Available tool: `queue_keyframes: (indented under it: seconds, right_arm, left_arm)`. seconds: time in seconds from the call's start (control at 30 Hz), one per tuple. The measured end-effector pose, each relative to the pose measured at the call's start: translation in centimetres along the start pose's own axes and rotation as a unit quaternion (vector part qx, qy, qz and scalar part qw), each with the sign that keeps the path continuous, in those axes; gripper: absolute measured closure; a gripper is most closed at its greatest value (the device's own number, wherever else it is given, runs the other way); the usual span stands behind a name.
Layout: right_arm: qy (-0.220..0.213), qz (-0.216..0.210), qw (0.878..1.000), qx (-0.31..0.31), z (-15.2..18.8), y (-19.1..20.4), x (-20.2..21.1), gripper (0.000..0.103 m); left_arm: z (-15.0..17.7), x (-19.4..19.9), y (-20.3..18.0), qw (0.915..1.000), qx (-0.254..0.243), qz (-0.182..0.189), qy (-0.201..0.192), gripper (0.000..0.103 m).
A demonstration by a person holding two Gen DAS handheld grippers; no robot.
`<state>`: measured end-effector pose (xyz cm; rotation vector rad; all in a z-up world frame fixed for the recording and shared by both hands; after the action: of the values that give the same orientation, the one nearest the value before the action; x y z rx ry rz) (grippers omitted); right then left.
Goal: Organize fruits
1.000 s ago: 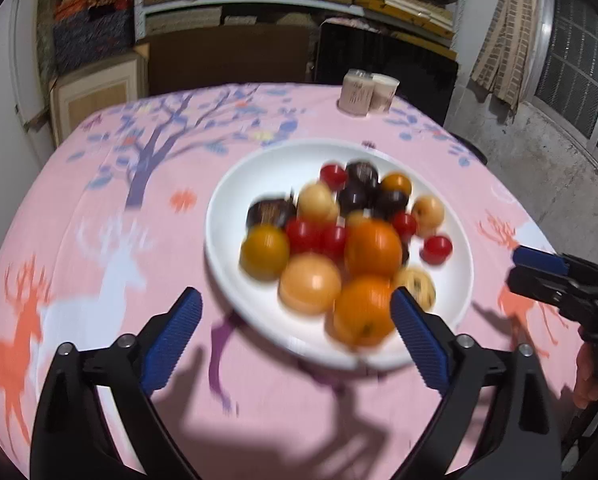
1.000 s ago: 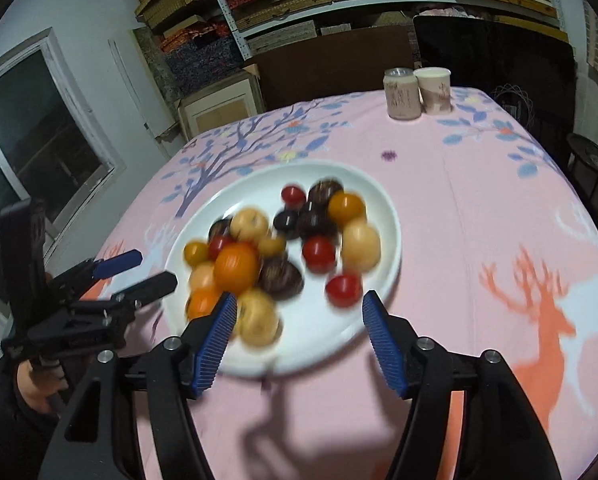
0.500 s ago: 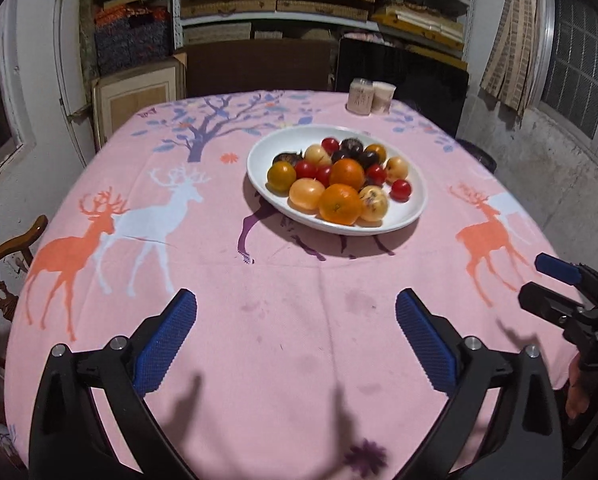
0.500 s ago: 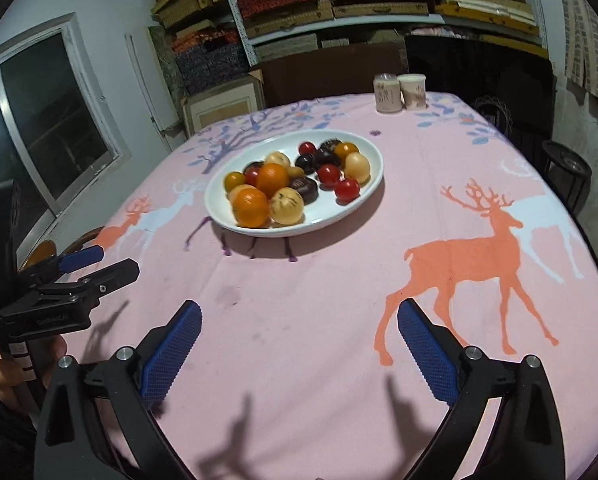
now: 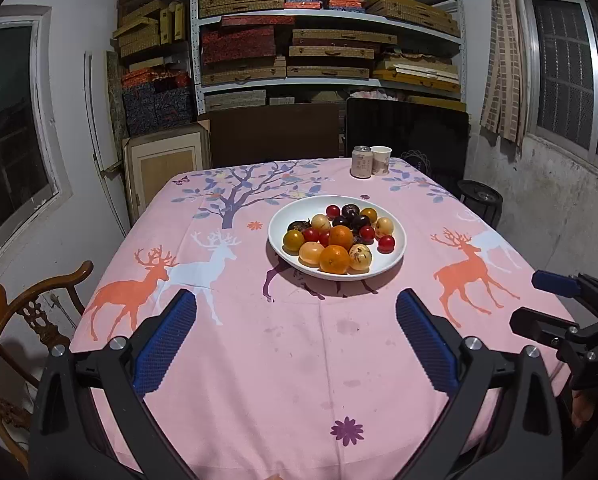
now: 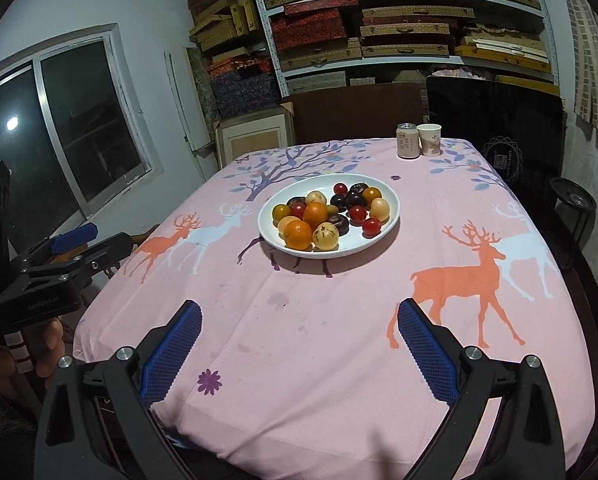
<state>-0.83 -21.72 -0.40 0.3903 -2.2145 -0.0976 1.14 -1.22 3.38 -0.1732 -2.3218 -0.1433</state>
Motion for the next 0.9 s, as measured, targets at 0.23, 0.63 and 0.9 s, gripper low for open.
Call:
queue_keyframes:
  seconds: [0.23, 0.63, 0.9]
  right_arm:
    - [0.011, -0.005, 1.000, -0.013, 0.7, -0.5, -0.6, 0.004]
    - [0.012, -0.018, 0.999, -0.029, 0.9, -1.1, -0.8, 0.004]
    - [0.014, -0.022, 0.999, -0.031, 1.1, -1.1, -0.9, 0.004]
  left_arm:
    - [0.3, 0.3, 0.5, 0.9998, 0.009, -0.017, -0.003, 0.005]
    - [-0.5, 0.3, 1.4, 0.9988, 0.020, -0.040, -0.020, 0.005]
    - [-0.2, -0.4, 1.5, 0.9989, 0.024, -0.041, -0.004, 0.005]
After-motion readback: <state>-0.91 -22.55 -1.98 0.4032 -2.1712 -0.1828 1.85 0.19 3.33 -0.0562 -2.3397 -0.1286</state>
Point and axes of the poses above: each gripper's, at about its wrist camera, not at the fingertips, and x roughly against the way its jaws point, y to its left, z to its underside, the point moved 9 cm from there along -x, roughly the way its jaws point, and after that the axes turned 14 degrees about y, right-handed, at the moved point
